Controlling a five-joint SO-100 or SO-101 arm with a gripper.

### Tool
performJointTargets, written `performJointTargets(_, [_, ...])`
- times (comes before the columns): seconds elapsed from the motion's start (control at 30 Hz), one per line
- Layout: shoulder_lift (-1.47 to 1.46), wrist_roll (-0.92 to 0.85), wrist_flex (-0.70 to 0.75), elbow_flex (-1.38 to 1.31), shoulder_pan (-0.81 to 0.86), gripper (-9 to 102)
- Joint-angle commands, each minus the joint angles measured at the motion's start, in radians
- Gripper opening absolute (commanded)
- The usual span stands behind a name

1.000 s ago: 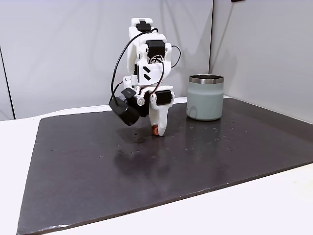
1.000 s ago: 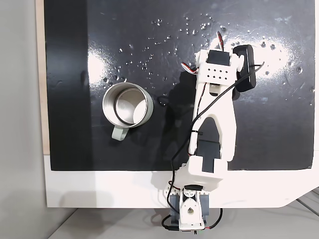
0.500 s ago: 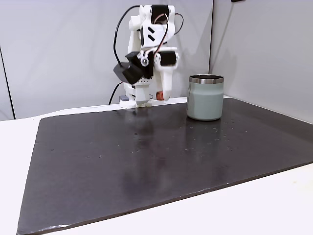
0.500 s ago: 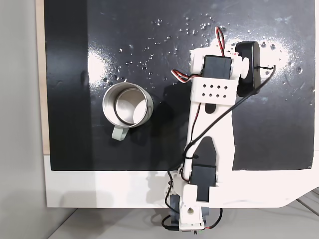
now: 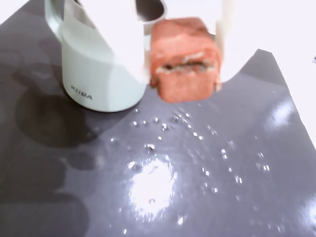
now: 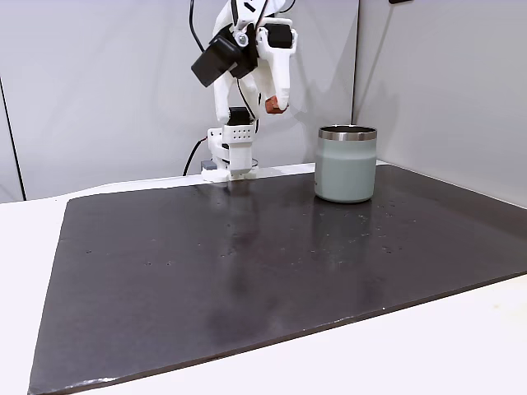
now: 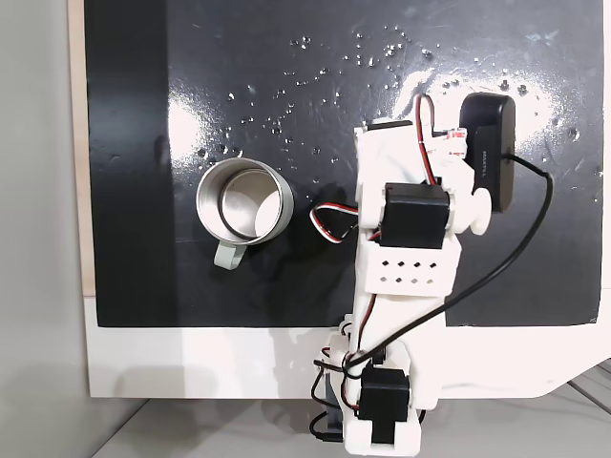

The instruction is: Grasp a cube and put it in the cup.

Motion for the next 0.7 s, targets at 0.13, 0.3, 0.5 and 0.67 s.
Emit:
performJointTargets(0.13, [0.092, -0.051, 0.034, 0.012, -0.14, 2])
performJointTargets(0.3, [0.06, -0.044, 0.055, -0.009, -0.239, 1])
performJointTargets(0.5, [0.009, -0.037, 0.072, -0.017, -0.36, 1])
performJointTargets(0.67, [-0.052, -0.018, 0.109, -0.089, -0.465, 1])
